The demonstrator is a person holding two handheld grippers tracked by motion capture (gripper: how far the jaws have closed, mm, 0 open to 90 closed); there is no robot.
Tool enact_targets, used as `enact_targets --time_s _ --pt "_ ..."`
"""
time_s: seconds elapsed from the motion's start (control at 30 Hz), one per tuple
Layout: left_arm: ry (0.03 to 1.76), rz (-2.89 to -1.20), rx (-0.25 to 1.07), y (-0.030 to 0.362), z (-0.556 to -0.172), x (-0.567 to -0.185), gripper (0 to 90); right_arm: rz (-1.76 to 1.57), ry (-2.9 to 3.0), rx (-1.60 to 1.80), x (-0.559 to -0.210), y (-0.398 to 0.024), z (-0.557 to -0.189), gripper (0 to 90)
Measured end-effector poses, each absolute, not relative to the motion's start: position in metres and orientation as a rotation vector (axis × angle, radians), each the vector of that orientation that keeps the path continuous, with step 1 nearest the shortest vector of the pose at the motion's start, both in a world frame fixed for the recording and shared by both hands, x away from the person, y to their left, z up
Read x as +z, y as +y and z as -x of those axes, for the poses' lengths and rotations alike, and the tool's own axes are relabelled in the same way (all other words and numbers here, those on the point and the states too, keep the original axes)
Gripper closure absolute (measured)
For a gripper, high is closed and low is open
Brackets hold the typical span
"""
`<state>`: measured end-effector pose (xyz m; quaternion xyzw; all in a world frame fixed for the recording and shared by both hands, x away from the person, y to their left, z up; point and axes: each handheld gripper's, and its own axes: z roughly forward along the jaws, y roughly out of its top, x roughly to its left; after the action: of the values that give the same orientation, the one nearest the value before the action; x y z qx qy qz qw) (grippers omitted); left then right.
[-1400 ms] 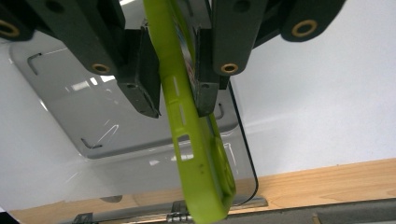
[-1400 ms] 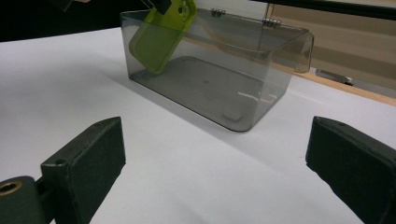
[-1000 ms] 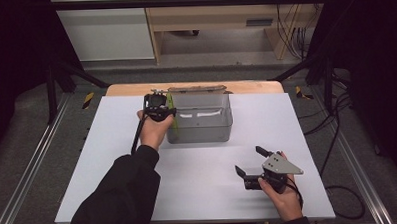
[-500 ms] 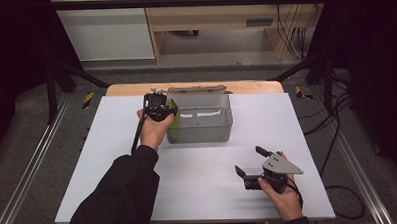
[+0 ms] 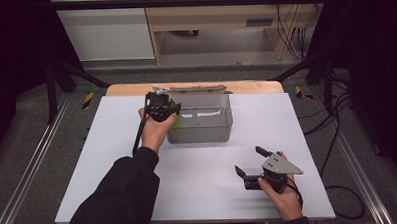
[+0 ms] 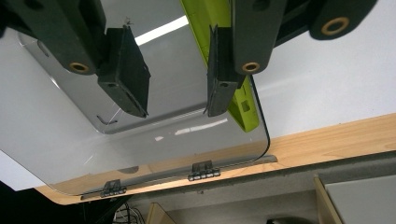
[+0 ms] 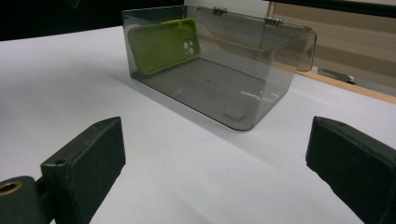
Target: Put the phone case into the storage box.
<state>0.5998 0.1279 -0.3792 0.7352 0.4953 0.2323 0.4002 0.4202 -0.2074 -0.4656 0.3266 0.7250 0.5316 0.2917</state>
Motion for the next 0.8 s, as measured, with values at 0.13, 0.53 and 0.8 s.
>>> enact_targets --time_s 0.13,0.53,0.8 --pt "1.253 -1.861 0.590 0.1282 -0.5999 -0.3793 57.8 -0.871 1.932 1.416 -0.4657 -0.2075 -0.4204 4.8" --pt "1.238 -1.882 0.598 0.1257 -0.5996 -0.3808 55.6 -0.871 1.933 1.416 -0.4657 -0.2073 -0.4202 4.8" --pt "1.219 -1.889 0.607 0.1223 -0.5988 -0.3816 54.0 -0.869 1.933 1.415 -0.4657 -0.2073 -0.4202 4.7"
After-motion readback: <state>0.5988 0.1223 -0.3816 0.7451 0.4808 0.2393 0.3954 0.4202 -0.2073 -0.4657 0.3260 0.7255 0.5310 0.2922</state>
